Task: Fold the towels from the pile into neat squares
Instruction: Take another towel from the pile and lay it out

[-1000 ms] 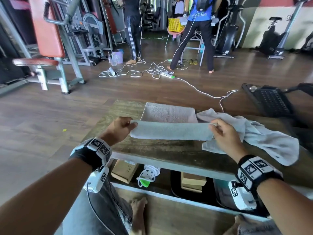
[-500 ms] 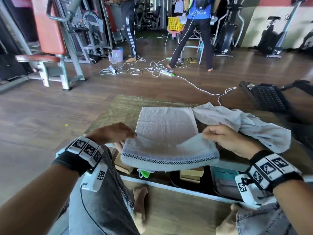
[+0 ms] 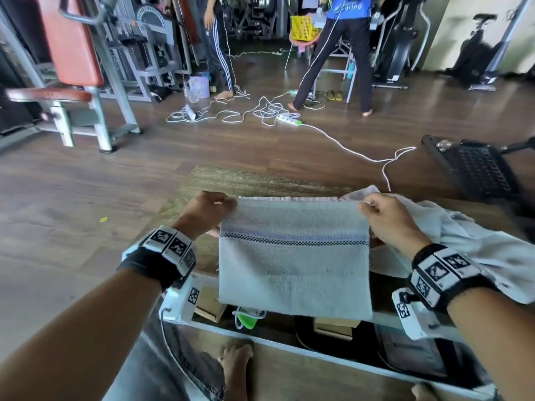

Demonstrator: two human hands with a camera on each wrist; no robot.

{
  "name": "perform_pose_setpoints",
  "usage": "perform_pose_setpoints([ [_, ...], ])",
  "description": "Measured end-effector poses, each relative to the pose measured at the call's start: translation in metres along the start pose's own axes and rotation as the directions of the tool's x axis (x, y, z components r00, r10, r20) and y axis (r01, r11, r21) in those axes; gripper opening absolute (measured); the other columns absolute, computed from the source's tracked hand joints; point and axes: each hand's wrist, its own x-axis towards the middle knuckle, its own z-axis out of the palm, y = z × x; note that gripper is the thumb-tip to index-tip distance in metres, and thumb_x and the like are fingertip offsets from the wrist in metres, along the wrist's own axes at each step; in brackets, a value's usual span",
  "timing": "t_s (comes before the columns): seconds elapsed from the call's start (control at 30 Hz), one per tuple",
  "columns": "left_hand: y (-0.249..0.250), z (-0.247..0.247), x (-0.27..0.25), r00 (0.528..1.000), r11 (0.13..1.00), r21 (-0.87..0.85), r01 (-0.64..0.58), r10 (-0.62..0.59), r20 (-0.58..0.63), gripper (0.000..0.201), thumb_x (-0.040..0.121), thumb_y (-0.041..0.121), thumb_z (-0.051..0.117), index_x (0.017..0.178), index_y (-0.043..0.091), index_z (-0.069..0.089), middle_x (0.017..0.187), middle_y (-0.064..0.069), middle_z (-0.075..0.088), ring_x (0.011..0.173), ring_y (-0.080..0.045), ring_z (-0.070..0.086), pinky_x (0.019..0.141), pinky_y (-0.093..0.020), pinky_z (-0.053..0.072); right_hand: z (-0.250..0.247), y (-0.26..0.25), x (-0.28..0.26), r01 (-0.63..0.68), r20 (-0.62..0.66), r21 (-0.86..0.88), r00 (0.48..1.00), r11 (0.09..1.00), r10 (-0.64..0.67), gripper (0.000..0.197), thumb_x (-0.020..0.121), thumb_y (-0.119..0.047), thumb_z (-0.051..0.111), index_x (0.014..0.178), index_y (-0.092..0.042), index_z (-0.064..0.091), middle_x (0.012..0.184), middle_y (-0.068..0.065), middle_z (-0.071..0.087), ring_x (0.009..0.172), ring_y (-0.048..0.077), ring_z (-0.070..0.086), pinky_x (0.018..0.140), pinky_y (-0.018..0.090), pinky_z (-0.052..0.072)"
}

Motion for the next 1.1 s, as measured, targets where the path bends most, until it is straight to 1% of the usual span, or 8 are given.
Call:
perform_pose_setpoints([
  [0.23, -0.016, 0.026, 0.09, 0.988, 0.997, 0.059, 0.057, -0.047, -0.148, 0.02, 0.09, 0.037, 0.063, 0.082, 0.02, 0.071, 0.066, 0.0, 0.068, 0.061, -0.024, 0.069, 0.064, -0.03, 0.059, 0.044, 0.005, 0.087, -0.077, 0.008, -0.218, 0.997, 0.973, 0.081, 0.02, 0.101, -0.025, 0.046, 0.09, -0.016, 0.061, 0.089, 0.008, 0.064, 0.088, 0.03, 0.058, 0.074, 0.038, 0.047],
  [0.47, -0.051, 0.061, 0.156, 0.979, 0.973, 0.215, 0.088, -0.045, -0.198, 0.012, 0.092, 0.034, 0.065, 0.097, 0.025, 0.07, 0.087, 0.004, 0.069, 0.062, -0.002, 0.058, 0.045, -0.007, 0.035, 0.098, 0.021, 0.139, -0.134, 0.002, -0.318, 0.99, 0.939, 0.142, 0.021, 0.095, -0.029, 0.048, 0.086, -0.019, 0.064, 0.092, 0.011, 0.07, 0.093, 0.033, 0.063, 0.079, 0.039, 0.053],
  [0.57, -0.069, 0.073, 0.163, 0.987, 0.94, 0.337, 0.047, 0.009, -0.162, 0.014, 0.09, 0.032, 0.067, 0.1, 0.023, 0.072, 0.093, 0.002, 0.068, 0.063, -0.005, 0.058, 0.042, -0.008, 0.037, 0.116, 0.031, 0.138, -0.088, 0.064, -0.405, 0.99, 0.91, 0.125, 0.016, 0.092, -0.029, 0.053, 0.087, -0.023, 0.067, 0.102, 0.008, 0.065, 0.106, 0.032, 0.056, 0.085, 0.039, 0.049],
  [0.63, -0.074, 0.078, 0.165, 0.984, 0.918, 0.396, 0.023, 0.049, -0.171, 0.016, 0.089, 0.035, 0.068, 0.1, 0.025, 0.073, 0.1, 0.0, 0.069, 0.07, -0.013, 0.059, 0.056, -0.017, 0.042, 0.121, 0.033, 0.134, -0.038, 0.097, -0.455, 0.991, 0.889, 0.092, 0.012, 0.093, -0.027, 0.056, 0.09, -0.024, 0.067, 0.103, 0.007, 0.061, 0.114, 0.034, 0.05, 0.091, 0.044, 0.045],
  [0.77, -0.071, 0.074, 0.164, 0.988, 0.935, 0.354, 0.023, 0.034, -0.153, 0.012, 0.085, 0.03, 0.074, 0.095, 0.023, 0.074, 0.088, 0.005, 0.068, 0.059, -0.003, 0.058, 0.054, -0.014, 0.043, 0.117, 0.029, 0.132, -0.007, 0.04, -0.357, 0.999, 0.934, 0.023, 0.006, 0.09, -0.02, 0.067, 0.086, -0.022, 0.066, 0.094, 0.004, 0.068, 0.1, 0.031, 0.061, 0.088, 0.041, 0.045],
  [0.9, -0.065, 0.068, 0.152, 0.991, 0.961, 0.276, 0.013, 0.025, -0.132, 0.013, 0.081, 0.021, 0.078, 0.092, 0.024, 0.072, 0.095, 0.003, 0.073, 0.066, 0.001, 0.059, 0.048, -0.005, 0.038, 0.1, 0.014, 0.114, 0.066, -0.008, -0.096, 0.998, 0.993, -0.067, 0.013, 0.09, -0.011, 0.071, 0.084, -0.019, 0.062, 0.084, 0.002, 0.065, 0.081, 0.024, 0.06, 0.067, 0.029, 0.039],
  [1.0, -0.052, 0.066, 0.131, 0.994, 0.969, 0.246, -0.022, 0.046, -0.095, 0.032, 0.08, 0.02, 0.078, 0.108, 0.025, 0.063, 0.112, -0.004, 0.066, 0.089, -0.015, 0.063, 0.064, -0.017, 0.049, 0.08, 0.003, 0.09, 0.127, -0.075, -0.001, 0.989, 0.992, -0.126, 0.008, 0.087, -0.012, 0.076, 0.087, -0.013, 0.068, 0.071, 0.0, 0.064, 0.065, 0.014, 0.06, 0.061, 0.03, 0.046],
  [1.1, -0.025, 0.067, 0.103, 0.983, 0.951, 0.268, -0.155, 0.176, -0.055, 0.047, 0.082, 0.021, 0.076, 0.124, 0.023, 0.055, 0.126, -0.008, 0.058, 0.11, -0.023, 0.058, 0.088, -0.029, 0.047, 0.057, -0.006, 0.062, 0.153, -0.137, 0.037, 0.98, 0.988, -0.147, 0.008, 0.085, -0.01, 0.078, 0.088, -0.009, 0.071, 0.061, -0.015, 0.046, 0.06, -0.008, 0.054, 0.055, 0.008, 0.038],
])
